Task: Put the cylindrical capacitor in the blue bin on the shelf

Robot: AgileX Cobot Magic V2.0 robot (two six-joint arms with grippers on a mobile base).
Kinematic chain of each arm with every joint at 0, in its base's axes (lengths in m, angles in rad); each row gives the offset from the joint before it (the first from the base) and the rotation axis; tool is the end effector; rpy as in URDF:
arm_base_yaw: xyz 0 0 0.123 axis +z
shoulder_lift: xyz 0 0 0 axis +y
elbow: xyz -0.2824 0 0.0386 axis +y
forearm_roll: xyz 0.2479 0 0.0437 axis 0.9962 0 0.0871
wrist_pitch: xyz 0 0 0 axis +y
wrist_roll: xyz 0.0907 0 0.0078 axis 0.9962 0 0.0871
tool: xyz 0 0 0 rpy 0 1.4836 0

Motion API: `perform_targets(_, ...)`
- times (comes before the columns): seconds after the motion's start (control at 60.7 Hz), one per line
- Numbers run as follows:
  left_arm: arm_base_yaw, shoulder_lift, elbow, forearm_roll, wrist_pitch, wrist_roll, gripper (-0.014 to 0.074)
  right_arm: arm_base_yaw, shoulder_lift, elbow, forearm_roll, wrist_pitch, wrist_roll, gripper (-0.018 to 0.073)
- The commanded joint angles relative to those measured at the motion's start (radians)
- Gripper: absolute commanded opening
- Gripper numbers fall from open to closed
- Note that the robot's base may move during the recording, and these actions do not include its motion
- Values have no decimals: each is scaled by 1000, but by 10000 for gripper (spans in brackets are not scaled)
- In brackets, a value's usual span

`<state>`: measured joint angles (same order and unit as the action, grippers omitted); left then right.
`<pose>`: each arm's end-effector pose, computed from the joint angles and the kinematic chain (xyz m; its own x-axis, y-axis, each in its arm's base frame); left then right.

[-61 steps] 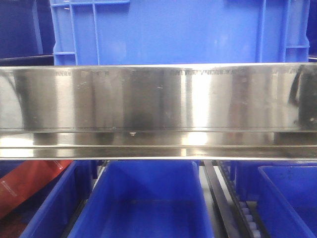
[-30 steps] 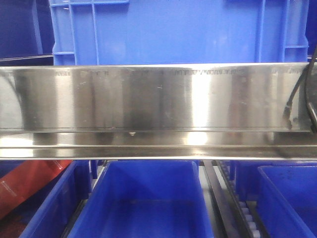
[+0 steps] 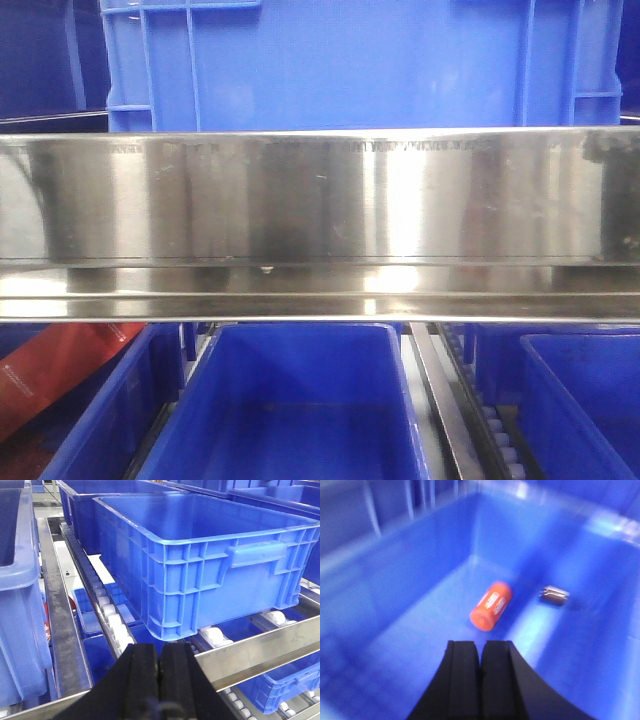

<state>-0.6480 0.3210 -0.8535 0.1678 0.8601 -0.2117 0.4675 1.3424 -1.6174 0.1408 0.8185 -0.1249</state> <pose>0.0256 -0.0049 0.3912 -0.2342 0.0511 -0.9708 0.4793 0.8749 -0.0696 0.2474 0.1353 0.4766 -0.3742 -0.2205 -0.9008 -0.5414 0.8405 0.0192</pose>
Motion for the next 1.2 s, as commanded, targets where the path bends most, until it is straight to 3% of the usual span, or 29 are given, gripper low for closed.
perform_targets(0.0,-3,-6,0,-7,-10,-8,-111,-36,-101,99,-6,-52,14,-158)
perform_targets(0.296,-3,-6,0,7,-10,-8,-111,-145,-476,482,-40,-167,14,-162)
perform_targets(0.79,-3,-6,0,28,-10,-8,-111,-150,-1043,996,-42,-265,14,-162)
perform_targets(1.186,-3,-6,0,28,-10,-8,-111,-150,-1195,1121,-42,-341,14,-162)
